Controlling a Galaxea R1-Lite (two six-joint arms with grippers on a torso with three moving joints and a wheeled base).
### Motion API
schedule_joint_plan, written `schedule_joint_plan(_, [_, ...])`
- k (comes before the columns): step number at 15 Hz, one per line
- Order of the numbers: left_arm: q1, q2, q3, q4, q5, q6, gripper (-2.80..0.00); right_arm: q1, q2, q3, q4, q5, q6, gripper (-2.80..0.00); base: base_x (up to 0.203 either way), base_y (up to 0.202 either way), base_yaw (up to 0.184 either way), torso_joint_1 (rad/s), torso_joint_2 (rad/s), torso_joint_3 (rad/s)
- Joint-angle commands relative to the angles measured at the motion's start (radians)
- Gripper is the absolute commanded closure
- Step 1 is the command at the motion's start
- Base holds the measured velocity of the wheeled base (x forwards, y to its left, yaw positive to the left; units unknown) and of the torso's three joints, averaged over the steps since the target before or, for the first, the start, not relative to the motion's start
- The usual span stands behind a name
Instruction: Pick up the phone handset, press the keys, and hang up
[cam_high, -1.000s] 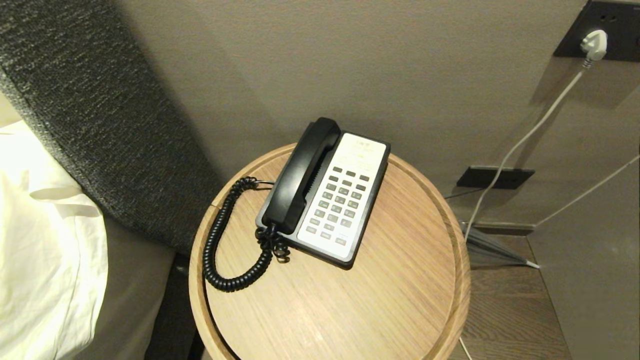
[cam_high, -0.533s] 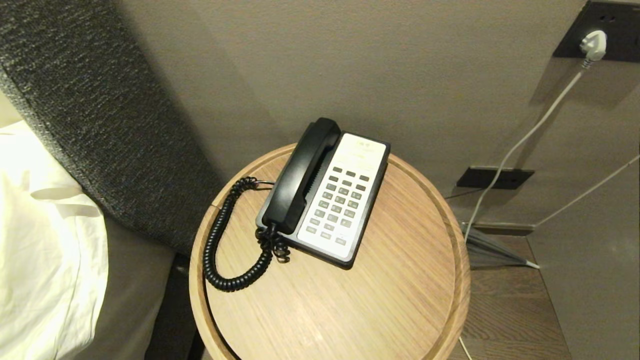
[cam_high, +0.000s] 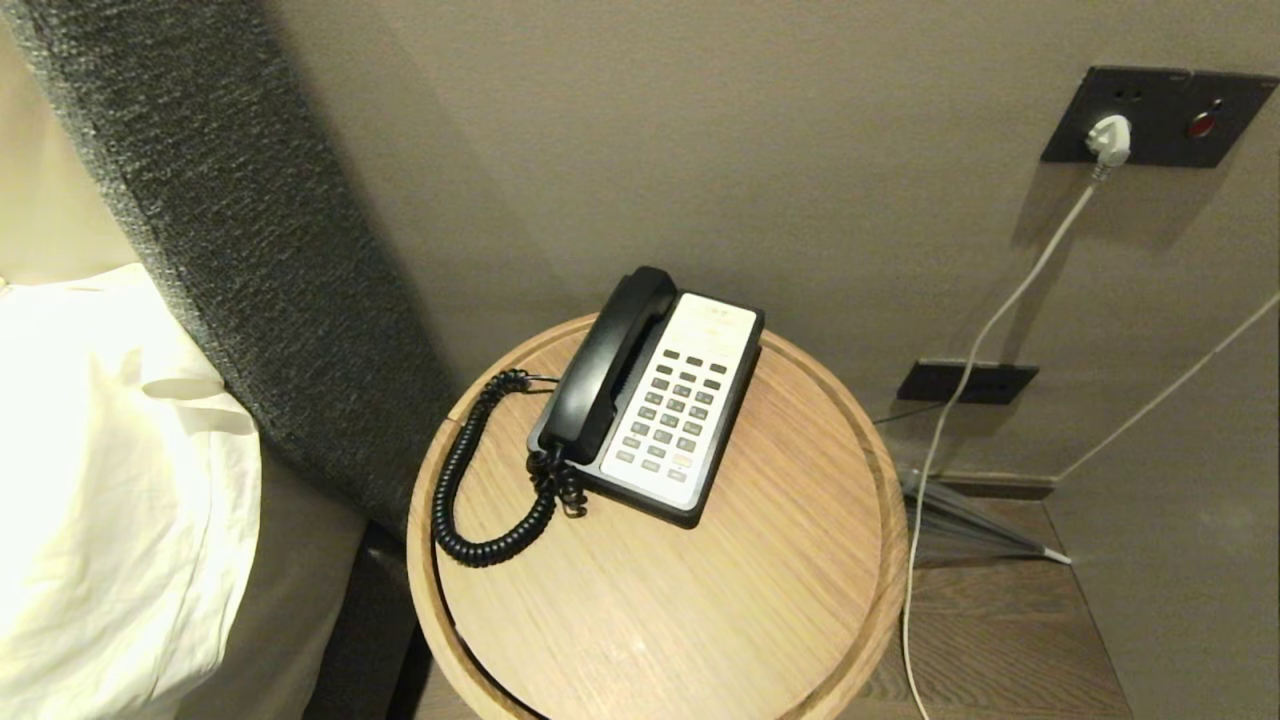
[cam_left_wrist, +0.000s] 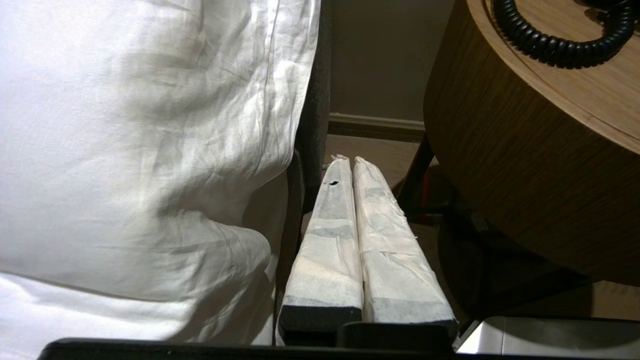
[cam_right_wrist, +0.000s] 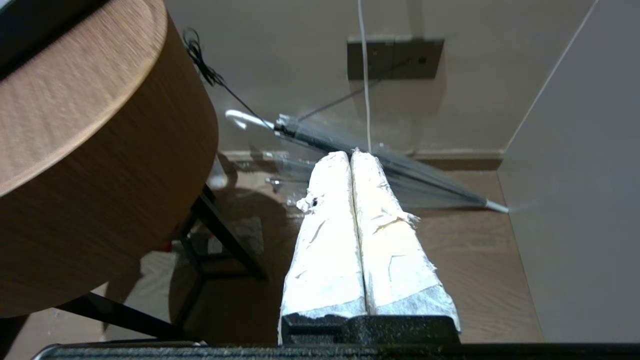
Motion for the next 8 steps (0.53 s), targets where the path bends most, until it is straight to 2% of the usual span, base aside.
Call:
schedule_joint_plan(1, [0.0, -0.002, 0.0, -0.002, 0.002, 0.0, 0.0, 0.0, 0.003, 0.021, 0.0, 0.0, 0.003, 0.0, 0.0, 0.0, 0.0, 0.001, 0.0, 0.2])
schedule_joint_plan(3, [0.0, -0.002, 0.016, -0.052, -0.005, -0.001, 0.0, 0.0, 0.003, 0.021, 0.0, 0.0, 0.002, 0.0, 0.0, 0.0, 0.0, 0.002, 0.0, 0.198])
schedule_joint_plan(8, [0.0, -0.002, 0.018, -0.06, -0.006, -0.009, 0.0, 0.0, 0.003, 0.021, 0.0, 0.0, 0.003, 0.0, 0.0, 0.0, 0.0, 0.003, 0.0, 0.204])
